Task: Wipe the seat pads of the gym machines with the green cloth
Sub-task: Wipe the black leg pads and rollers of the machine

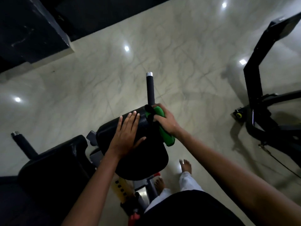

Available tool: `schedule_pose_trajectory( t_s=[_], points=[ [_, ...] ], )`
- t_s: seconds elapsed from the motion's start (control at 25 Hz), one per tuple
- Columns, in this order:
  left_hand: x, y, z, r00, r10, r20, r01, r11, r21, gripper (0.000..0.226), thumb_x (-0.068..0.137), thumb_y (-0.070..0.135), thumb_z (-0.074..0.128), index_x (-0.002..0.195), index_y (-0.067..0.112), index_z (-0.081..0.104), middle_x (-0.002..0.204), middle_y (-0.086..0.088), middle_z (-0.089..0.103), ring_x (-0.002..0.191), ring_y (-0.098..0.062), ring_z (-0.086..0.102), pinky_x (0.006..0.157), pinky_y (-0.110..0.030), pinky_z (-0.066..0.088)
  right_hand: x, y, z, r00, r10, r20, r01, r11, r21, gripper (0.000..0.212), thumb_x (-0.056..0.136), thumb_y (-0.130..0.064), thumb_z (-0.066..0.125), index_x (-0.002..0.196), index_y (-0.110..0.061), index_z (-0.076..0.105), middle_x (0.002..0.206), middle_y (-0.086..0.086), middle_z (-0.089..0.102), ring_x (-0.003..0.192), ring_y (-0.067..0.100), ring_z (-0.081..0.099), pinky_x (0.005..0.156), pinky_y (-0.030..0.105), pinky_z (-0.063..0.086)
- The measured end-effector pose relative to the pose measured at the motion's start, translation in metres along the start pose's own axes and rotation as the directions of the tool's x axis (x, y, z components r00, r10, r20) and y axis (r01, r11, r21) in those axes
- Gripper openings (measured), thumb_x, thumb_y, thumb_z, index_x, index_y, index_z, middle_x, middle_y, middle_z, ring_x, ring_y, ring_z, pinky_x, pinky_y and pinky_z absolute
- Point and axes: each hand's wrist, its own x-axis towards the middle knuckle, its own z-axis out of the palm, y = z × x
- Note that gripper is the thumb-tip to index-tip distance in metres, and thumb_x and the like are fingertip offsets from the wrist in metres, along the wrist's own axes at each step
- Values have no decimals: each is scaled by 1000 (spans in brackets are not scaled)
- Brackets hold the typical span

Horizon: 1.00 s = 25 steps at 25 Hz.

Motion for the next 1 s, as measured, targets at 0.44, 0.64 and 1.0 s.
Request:
schedule_pose_trajectory(
  t_s=[0.44,0.64,1.0],
  points=[
    [0,3,0,999,8,-44,-8,1000,-3,76,96,56,25,146,-1,26,151,-21,29,141,-32,26,115,-49,19,5,6,-5,996,58,60,-60,998,32,32,65,-16,58,89,-38,57,82,-2,60,77,14,56,70,26,45],
    [0,4,1,999,-15,-37,15,1000,-15,78,93,56,32,148,1,24,153,-19,27,142,-30,24,116,-48,16,-40,37,-4,992,123,19,-124,992,38,28,65,-20,54,92,-29,56,76,-4,57,66,2,54,65,21,45],
    [-2,4,7,995,-4,-101,-1,999,-49,78,92,55,34,148,2,24,154,-19,25,143,-30,23,117,-48,14,-40,33,2,984,164,-67,-162,986,41,28,64,-15,53,87,-31,57,74,-6,59,67,8,54,62,20,46]
  ],
)
